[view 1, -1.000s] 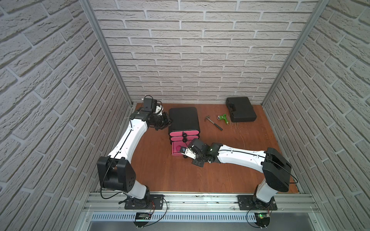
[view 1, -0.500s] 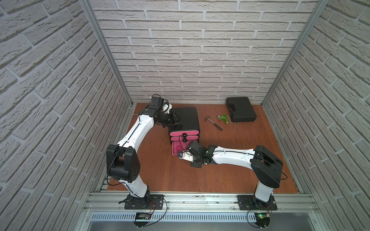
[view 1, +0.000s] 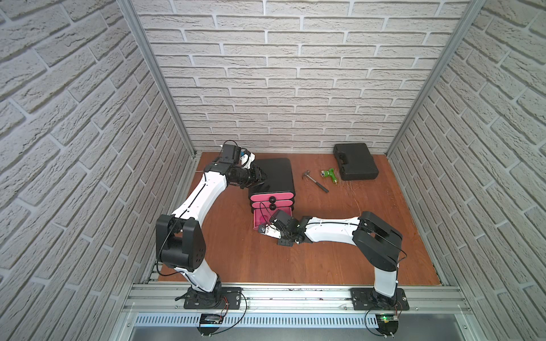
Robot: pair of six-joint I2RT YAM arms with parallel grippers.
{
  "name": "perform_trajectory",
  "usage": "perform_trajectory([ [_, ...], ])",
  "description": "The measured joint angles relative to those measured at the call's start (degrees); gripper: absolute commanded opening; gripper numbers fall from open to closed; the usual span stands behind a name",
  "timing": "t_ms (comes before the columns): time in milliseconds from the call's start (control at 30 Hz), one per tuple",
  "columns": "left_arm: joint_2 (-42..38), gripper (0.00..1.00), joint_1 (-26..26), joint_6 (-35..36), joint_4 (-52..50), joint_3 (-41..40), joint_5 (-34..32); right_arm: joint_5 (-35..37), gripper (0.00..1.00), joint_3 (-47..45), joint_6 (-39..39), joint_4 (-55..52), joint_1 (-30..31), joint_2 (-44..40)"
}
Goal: Put the paint cans in the drawer according to color
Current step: Close the drawer of the storage box.
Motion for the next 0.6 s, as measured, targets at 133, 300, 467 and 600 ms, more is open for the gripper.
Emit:
perform_trajectory([
  [133, -0.42, 0.39, 0.0, 0.28, 0.74, -0.63, -0.02, 0.44, 0.03, 0.68, -0.87, 0.04, -0.07, 0.61],
  [300, -0.7, 0.39, 0.0, 0.33, 1.38, -1.18, -0.04, 1.53, 0.03, 2.67, -1.68, -0.11, -1.16, 1.9],
  [467, -1.07, 0.39, 0.0, 0.35, 2.4, -2.05, 0.04, 3.52, 0.03, 5.84, -3.34, 0.35, -3.43, 4.09],
  [600, -1.46, 0.4, 0.0, 0.35, 3.32, -2.8, 0.24, 5.29, 0.03, 8.24, -5.44, 2.23, -4.98, 5.68],
])
